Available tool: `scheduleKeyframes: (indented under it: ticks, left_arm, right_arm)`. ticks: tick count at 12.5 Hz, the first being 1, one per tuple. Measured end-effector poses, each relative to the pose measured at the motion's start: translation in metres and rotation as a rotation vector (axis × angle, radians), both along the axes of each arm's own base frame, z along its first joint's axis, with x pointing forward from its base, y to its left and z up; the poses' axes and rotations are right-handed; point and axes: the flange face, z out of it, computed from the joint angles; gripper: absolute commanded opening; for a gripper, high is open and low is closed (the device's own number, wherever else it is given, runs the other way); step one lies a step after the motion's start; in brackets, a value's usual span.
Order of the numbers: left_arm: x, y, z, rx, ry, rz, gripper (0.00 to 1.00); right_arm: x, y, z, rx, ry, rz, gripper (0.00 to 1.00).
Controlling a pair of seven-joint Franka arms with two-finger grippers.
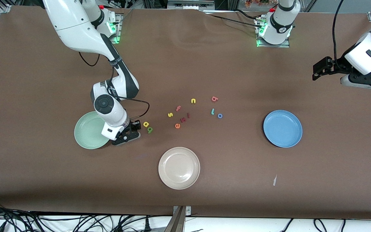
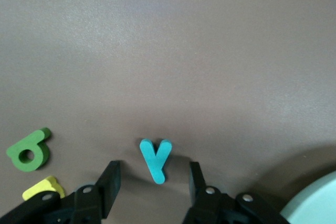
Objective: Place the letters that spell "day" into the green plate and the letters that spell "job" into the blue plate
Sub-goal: 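Drop the Y on the green plate while the left gripper reaches letters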
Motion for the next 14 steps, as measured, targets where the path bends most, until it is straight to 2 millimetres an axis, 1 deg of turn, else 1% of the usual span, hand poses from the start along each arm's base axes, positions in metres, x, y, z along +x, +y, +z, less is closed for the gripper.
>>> scheduleKeyframes:
  ticks: [3, 4, 5, 6, 7, 9, 10, 11, 12, 14]
  left_arm:
    - [0.0, -0.001, 0.0, 0.0, 0.001, -0.003, 1.0]
    - [-0.001, -0.004, 0.0, 0.0, 0.002, -0.008, 1.0]
    - [-0.001, -0.009, 0.0, 0.0, 0.002, -0.017, 1.0]
    - [-0.002, -0.015, 0.0, 0.0, 0.003, -0.028, 1.0]
    - [-0.003, -0.021, -0.001, 0.001, 0.005, -0.038, 1.0]
    - [-0.003, -0.026, -0.001, 0.001, 0.009, -0.048, 1.0]
    - [-0.003, -0.027, -0.003, 0.001, 0.014, -0.05, 1.0]
    - [-0.001, -0.032, -0.009, 0.002, 0.025, -0.059, 1.0]
    - [0.002, -0.041, -0.019, 0.002, 0.044, -0.074, 1.0]
    - [0.012, -0.064, -0.05, 0.0, 0.094, -0.115, 1.0]
  right_arm:
    - [0.0, 0.0, -0.002, 0.0, -0.001, 0.0, 0.34]
    - [0.0, 0.001, -0.001, 0.002, -0.003, 0.001, 0.29]
    - [0.001, 0.001, 0.0, 0.003, -0.005, 0.001, 0.26]
    - [0.001, 0.001, 0.0, 0.003, -0.005, 0.001, 0.19]
    - [0.001, 0.001, 0.0, 0.003, -0.006, 0.001, 0.14]
    - [0.001, 0.002, 0.0, 0.003, -0.006, 0.001, 0.01]
    - [0.002, 0.001, 0.001, 0.003, -0.007, 0.001, 0.0]
    - [0.002, 0.0, 0.001, 0.003, -0.008, 0.0, 0.0]
    - [0.003, -0.001, 0.001, 0.003, -0.009, -0.003, 0.0]
    - [0.009, -0.009, 0.006, 0.002, -0.019, -0.006, 0.0]
